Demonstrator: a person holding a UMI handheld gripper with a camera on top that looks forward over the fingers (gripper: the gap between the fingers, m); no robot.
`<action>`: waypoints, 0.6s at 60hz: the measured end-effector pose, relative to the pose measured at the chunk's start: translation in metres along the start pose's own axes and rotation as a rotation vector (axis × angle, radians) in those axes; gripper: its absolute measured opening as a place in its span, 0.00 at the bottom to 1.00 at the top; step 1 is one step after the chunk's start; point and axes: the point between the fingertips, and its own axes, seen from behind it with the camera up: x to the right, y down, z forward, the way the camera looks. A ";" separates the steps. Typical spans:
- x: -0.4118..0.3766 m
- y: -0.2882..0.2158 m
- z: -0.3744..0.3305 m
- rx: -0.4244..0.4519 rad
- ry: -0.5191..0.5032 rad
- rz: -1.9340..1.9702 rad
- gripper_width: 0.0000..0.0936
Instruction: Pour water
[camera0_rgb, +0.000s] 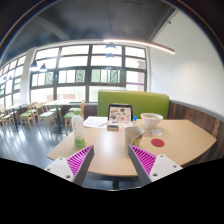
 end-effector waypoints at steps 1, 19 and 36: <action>-0.001 0.003 -0.003 0.000 -0.004 0.004 0.86; -0.042 0.008 0.031 -0.025 -0.089 0.052 0.86; -0.135 0.016 0.112 -0.055 -0.194 0.009 0.86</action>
